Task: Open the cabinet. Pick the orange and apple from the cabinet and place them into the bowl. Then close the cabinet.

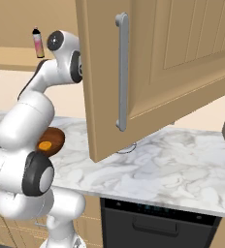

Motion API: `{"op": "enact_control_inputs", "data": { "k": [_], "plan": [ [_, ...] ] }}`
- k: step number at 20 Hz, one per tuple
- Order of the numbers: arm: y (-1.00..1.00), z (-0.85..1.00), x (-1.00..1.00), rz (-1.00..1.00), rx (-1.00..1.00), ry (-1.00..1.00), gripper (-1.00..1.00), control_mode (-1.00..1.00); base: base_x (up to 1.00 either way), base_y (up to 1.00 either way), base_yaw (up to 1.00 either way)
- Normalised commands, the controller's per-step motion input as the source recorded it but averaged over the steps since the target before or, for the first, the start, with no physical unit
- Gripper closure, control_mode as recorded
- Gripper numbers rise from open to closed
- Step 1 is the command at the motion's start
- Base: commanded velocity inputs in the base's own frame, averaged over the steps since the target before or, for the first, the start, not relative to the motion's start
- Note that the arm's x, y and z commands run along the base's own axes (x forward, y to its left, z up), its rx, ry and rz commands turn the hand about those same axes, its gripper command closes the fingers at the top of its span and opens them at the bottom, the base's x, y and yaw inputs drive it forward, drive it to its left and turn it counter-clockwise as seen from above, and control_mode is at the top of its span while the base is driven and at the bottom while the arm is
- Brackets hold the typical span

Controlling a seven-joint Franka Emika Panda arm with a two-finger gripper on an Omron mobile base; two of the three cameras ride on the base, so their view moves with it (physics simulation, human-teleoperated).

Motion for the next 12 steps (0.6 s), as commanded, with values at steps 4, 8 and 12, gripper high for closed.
{"op": "enact_control_inputs", "data": {
  "k": [4, 8, 12],
  "plan": [
    [-0.04, 0.00, 0.27, 0.00, 0.00, 0.02, -1.00, -1.00, 0.00, 0.00, 0.00],
    [0.00, -0.04, 0.26, 0.00, 0.00, 0.04, -1.00, -1.00, 0.00, 0.00, 0.00],
    [-0.01, -0.01, 0.30, 0.00, 0.00, 0.05, -1.00, -1.00, 0.00, 0.00, 0.00]
  ]
}}
